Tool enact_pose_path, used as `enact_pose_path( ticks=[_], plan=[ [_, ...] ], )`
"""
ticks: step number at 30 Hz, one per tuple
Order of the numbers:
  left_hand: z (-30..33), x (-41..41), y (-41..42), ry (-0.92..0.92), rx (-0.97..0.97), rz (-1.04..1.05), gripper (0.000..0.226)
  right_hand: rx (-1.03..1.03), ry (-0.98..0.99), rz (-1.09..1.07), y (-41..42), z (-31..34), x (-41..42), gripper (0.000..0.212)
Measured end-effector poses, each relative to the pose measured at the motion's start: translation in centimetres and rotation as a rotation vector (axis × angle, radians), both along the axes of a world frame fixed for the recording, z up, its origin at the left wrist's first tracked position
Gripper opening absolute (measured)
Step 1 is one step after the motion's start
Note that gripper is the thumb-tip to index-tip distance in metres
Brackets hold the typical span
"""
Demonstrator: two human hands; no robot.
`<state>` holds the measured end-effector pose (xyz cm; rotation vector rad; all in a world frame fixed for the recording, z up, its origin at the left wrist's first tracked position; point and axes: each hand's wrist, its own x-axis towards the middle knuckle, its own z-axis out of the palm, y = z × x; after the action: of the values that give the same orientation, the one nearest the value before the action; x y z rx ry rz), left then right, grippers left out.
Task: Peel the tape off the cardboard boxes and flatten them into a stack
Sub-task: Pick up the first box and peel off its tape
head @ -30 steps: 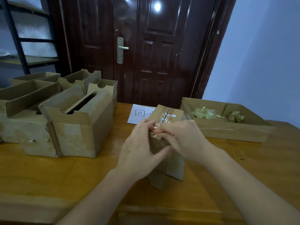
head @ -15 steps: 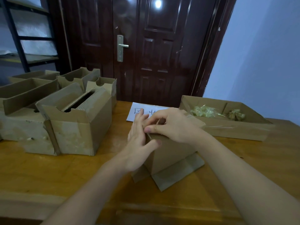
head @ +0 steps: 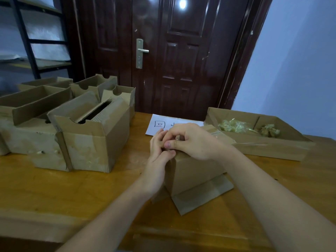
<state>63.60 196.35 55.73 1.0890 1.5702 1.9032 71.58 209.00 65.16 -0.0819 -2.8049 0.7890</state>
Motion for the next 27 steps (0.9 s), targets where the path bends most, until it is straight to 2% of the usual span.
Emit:
enact_pose_path(
  ticks=[13, 18, 21, 24, 27],
  plan=[
    [0.4, 0.6, 0.0, 0.056, -0.051, 0.043, 0.074, 0.107, 0.105, -0.132, -0.7, -1.1, -0.8, 0.012],
    [0.9, 1.0, -0.5, 0.029, -0.075, 0.095, 0.091, 0.162, 0.235, -0.205, -1.0, -1.5, -1.0, 0.011],
    [1.3, 1.1, -0.6, 0.037, -0.088, 0.1, 0.078, 0.168, 0.286, -0.204, -1.1, -1.7, -0.6, 0.011],
    [1.7, 1.2, -0.9, 0.063, -0.105, 0.109, 0.071, 0.219, 0.248, -0.08, -1.1, -1.3, 0.3, 0.021],
    [2.1, 1.3, -1.1, 0.101, -0.129, 0.125, 0.052, 0.286, 0.269, -0.02, -0.5, -1.0, 0.9, 0.03]
  ],
)
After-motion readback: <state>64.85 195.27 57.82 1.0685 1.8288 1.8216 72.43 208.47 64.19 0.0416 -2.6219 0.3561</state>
